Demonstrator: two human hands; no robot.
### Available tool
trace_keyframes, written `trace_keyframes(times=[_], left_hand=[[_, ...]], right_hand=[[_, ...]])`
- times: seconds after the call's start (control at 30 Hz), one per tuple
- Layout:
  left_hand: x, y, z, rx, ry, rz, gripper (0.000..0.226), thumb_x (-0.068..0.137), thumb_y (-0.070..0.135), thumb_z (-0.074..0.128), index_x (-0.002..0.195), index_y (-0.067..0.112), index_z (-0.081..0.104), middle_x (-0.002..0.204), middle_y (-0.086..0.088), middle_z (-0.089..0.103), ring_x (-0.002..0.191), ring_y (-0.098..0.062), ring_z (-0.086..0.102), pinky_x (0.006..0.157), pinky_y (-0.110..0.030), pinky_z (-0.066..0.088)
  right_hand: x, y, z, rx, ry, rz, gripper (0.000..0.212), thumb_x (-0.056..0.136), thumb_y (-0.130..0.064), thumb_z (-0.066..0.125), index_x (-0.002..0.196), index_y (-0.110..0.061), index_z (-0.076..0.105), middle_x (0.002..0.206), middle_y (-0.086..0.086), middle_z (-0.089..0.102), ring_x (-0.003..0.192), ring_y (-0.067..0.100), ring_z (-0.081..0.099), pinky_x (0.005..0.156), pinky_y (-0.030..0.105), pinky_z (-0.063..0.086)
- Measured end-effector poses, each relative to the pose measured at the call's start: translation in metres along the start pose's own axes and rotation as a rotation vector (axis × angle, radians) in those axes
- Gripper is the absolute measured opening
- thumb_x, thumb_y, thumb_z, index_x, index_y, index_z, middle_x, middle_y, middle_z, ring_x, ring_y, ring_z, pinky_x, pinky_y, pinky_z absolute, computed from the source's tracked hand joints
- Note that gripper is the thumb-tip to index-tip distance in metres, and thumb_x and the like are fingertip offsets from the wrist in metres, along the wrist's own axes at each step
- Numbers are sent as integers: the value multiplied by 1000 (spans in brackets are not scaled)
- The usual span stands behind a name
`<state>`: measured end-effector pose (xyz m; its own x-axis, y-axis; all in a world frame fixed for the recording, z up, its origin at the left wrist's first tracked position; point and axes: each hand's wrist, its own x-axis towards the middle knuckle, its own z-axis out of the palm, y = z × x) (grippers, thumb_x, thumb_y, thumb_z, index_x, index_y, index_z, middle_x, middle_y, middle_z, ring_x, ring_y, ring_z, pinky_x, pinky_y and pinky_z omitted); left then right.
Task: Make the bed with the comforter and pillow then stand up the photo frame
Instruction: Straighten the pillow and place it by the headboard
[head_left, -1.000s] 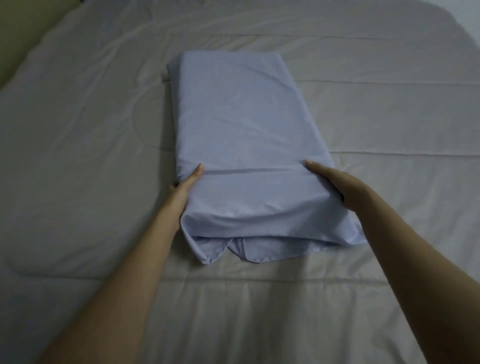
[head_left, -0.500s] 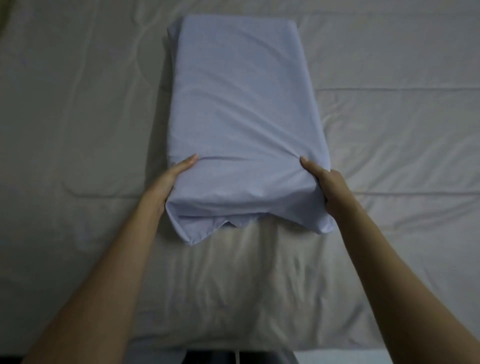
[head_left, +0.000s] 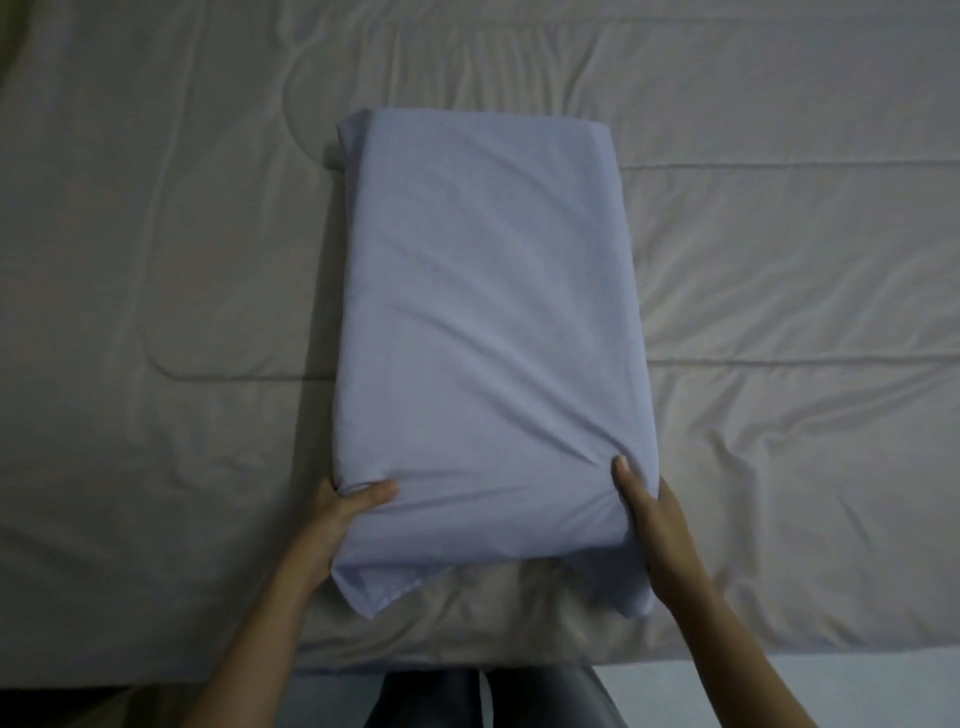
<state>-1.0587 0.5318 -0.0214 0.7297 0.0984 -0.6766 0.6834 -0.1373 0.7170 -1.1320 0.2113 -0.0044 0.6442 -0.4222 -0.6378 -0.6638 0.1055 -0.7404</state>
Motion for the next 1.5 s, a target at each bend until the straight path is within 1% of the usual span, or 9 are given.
trace_keyframes(times=[0.23, 0.37, 0.47, 0.63, 0.83, 0.97, 1.1, 1.3, 1.5], left_hand=[[10, -10, -6, 11, -132, -23, 101, 33, 43, 82, 125, 15, 53, 109, 7, 65, 98, -8, 62, 83, -24, 47], [12, -1, -4, 47, 26, 86, 93, 66, 58, 75, 141, 11, 45, 137, -5, 55, 126, -22, 52, 103, -31, 41], [4, 26, 16, 519, 329, 410, 76, 94, 54, 43, 151, 8, 25, 157, -11, 27, 145, -26, 25, 118, -38, 23], [-12, 60, 76, 1007, 281, 966, 61, 99, 41, 28, 152, 11, 20, 160, -9, 16, 149, -27, 8, 117, -46, 8], [38, 30, 69, 1348, 105, 796, 60, 96, 42, 26, 148, 14, 36, 158, -8, 25, 146, -31, 22, 107, -61, 30], [38, 74, 82, 1202, 326, 980, 59, 98, 39, 28, 151, 12, 27, 159, -8, 12, 148, -33, 13, 116, -54, 11], [69, 62, 76, 1373, 156, 831, 61, 96, 43, 25, 150, 14, 30, 159, -9, 19, 147, -31, 18, 109, -61, 28], [96, 120, 94, 1244, 331, 982, 61, 97, 37, 27, 151, 8, 27, 158, -11, 22, 147, -31, 18, 115, -54, 17], [145, 135, 102, 1326, 211, 835, 67, 94, 43, 19, 146, 4, 37, 154, -17, 32, 144, -36, 27, 112, -60, 26]], right_hand=[[10, 17, 4, -83, 16, -8, 53, 88, -49, 58, 131, -19, 52, 124, -3, 58, 108, 14, 53, 90, 28, 39], [17, 12, 4, -381, 227, -107, 72, 90, -55, 52, 147, -16, 32, 147, 11, 42, 129, 28, 46, 107, 40, 38], [15, -19, 18, -661, 352, -359, 73, 93, -52, 32, 151, -10, 20, 157, 15, 22, 145, 31, 21, 118, 44, 16], [-5, -69, 70, -863, 431, -835, 63, 97, -38, 30, 151, -9, 18, 158, 14, 16, 147, 31, 11, 116, 46, 4], [54, -13, 76, -1291, 20, -792, 64, 95, -52, 25, 150, -18, 27, 158, 0, 18, 147, 23, 14, 112, 59, 25], [66, -52, 85, -1069, 306, -686, 67, 95, -50, 22, 151, -13, 22, 159, 10, 14, 148, 30, 9, 117, 51, 5], [80, -50, 98, -1256, 44, -805, 67, 95, -52, 22, 152, -17, 21, 159, 0, 11, 147, 21, 6, 117, 55, 16], [109, -111, 124, -1065, 339, -796, 68, 95, -49, 11, 153, -13, 12, 160, 4, 0, 149, 25, -1, 118, 46, -7], [169, -121, 138, -1218, 154, -702, 70, 95, -53, 12, 153, -16, 10, 162, 2, 2, 149, 22, -3, 119, 52, 1]])
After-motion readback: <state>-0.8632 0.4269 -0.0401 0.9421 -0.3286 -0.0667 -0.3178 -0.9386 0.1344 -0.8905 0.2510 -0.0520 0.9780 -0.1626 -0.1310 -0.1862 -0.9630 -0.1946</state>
